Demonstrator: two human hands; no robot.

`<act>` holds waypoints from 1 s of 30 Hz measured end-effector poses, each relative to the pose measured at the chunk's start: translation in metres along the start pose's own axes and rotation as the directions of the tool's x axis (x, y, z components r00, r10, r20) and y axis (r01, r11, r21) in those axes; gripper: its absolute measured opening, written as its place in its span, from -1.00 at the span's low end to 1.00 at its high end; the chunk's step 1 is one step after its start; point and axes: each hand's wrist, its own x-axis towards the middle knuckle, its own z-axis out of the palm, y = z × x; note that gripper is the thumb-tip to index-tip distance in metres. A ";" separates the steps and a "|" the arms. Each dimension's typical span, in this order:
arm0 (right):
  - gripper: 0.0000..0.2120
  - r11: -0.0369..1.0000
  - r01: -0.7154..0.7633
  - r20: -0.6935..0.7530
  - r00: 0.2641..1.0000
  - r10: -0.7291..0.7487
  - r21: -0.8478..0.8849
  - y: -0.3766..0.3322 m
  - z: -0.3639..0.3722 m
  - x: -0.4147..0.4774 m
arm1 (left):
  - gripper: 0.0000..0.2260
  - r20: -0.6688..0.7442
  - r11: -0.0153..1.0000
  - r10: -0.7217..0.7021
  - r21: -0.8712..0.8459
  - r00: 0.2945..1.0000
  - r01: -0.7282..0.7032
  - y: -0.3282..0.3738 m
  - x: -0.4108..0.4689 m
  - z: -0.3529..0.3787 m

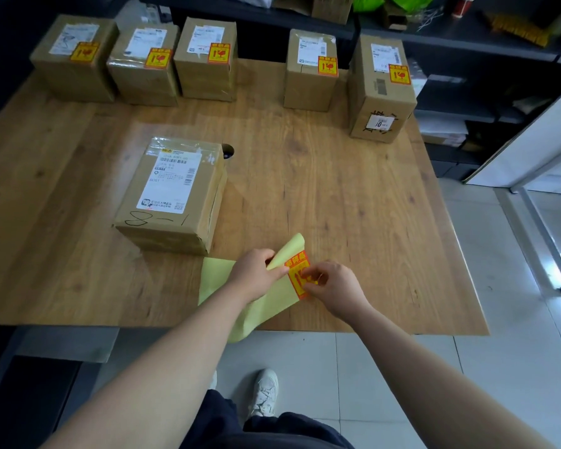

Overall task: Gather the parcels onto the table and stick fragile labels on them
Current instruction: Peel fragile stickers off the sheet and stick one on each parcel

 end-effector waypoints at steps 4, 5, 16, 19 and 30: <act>-0.86 0.959 -0.030 -0.059 0.997 0.048 0.281 -0.014 0.001 -0.002 | -0.71 0.015 0.968 -0.080 -0.239 0.997 0.082 0.007 -0.005 -0.011; -0.86 0.937 -0.031 -0.079 0.995 0.062 0.347 -0.018 0.000 -0.001 | -0.67 0.008 0.950 -0.104 -0.296 0.995 0.101 0.009 -0.006 -0.012; -0.83 0.837 0.015 -0.147 0.986 0.079 0.547 -0.046 -0.005 0.013 | -0.81 -0.067 0.895 -0.043 -0.445 0.997 0.008 0.014 -0.013 -0.021; -0.84 0.829 0.018 -0.143 0.987 0.075 0.559 -0.050 -0.004 0.014 | -0.74 -0.085 0.885 -0.044 -0.466 0.995 -0.001 0.014 -0.014 -0.021; -0.94 0.827 -0.016 -0.156 0.980 0.125 0.562 -0.055 -0.005 0.014 | -0.72 -0.055 0.822 -0.031 -0.570 0.998 -0.006 0.014 -0.015 -0.016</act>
